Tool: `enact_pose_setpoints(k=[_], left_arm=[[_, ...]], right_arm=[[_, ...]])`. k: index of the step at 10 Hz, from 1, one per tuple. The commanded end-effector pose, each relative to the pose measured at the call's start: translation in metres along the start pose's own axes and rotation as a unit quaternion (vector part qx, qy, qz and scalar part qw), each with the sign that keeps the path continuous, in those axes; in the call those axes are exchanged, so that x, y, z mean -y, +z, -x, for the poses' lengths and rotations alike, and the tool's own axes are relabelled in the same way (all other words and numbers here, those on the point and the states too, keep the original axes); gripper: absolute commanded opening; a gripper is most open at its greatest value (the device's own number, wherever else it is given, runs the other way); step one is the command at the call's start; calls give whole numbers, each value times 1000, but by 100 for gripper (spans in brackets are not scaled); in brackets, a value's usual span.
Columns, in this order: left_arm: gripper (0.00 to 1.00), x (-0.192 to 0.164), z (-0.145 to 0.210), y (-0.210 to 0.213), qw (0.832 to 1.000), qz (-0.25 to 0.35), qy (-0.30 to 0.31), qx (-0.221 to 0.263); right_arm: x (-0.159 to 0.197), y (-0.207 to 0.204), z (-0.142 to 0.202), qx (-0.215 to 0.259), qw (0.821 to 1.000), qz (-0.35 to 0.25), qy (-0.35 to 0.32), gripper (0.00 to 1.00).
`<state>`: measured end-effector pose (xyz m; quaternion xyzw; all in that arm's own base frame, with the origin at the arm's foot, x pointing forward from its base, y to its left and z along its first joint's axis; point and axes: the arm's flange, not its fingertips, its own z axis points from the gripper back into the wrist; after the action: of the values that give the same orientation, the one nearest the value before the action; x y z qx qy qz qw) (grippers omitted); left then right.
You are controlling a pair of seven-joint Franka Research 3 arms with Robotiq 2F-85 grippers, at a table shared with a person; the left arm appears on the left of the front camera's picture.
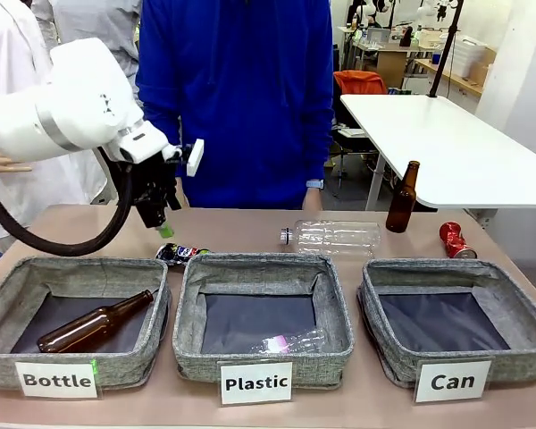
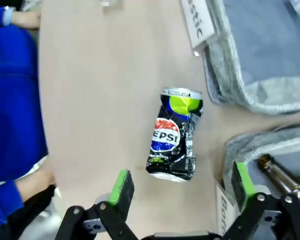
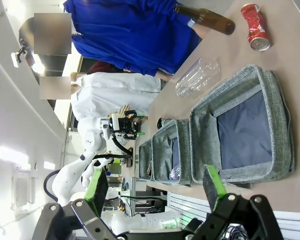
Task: Sort the can waste into the basket.
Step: Pick up the can waste from the table and place it in the right Fabric basket.
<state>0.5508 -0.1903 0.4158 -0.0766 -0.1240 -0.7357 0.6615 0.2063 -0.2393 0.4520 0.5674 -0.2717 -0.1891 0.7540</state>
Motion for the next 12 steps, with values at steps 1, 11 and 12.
enact_pose_setpoints(k=[1, 11, 12], left_arm=[[100, -6, -4, -12, 1000, -16, -19, -17], [100, -38, -8, -96, 997, 16, 5, -70], [100, -39, -10, -102, 996, 22, 2, -82]], right_arm=[[-1, 0, -1, 6, 1000, -11, 13, 100], [-1, 0, -1, 6, 1000, -11, 13, 100], [-1, 0, -1, 6, 1000, -11, 13, 100]])
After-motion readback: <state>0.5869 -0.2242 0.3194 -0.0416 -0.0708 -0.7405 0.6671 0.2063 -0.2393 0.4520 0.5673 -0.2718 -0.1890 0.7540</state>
